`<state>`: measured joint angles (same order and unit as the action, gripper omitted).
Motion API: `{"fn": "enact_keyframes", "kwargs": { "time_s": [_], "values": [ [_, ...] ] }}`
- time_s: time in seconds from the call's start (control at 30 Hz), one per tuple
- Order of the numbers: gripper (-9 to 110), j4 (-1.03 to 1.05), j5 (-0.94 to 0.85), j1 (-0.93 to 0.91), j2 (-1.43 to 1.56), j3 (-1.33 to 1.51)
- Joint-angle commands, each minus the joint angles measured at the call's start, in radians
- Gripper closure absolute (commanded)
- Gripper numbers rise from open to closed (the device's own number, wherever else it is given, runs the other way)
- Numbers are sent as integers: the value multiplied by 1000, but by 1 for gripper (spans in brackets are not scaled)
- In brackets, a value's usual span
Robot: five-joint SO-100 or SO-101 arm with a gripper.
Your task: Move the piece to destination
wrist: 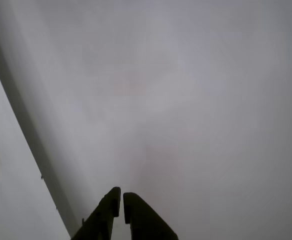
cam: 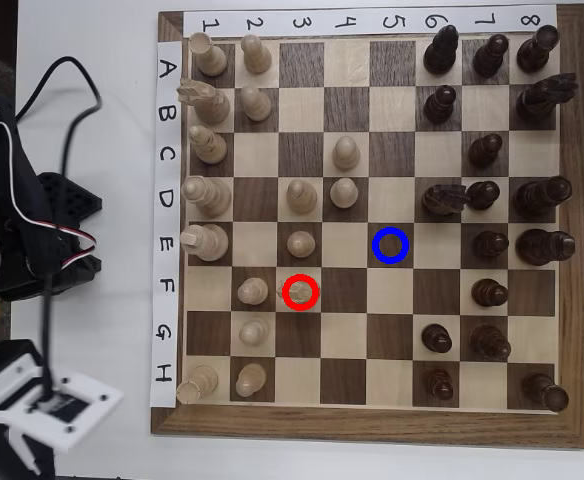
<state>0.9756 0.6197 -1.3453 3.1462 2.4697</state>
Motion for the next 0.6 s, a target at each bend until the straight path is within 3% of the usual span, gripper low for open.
{"fn": "enact_keyframes", "kwargs": {
  "time_s": [0.0,0.2,0.57],
  "values": [
    [101,5,103,72,-67,-175],
    [101,60,311,288,-164,-405],
    [98,374,440,650,-333,-660]
  ]
}}
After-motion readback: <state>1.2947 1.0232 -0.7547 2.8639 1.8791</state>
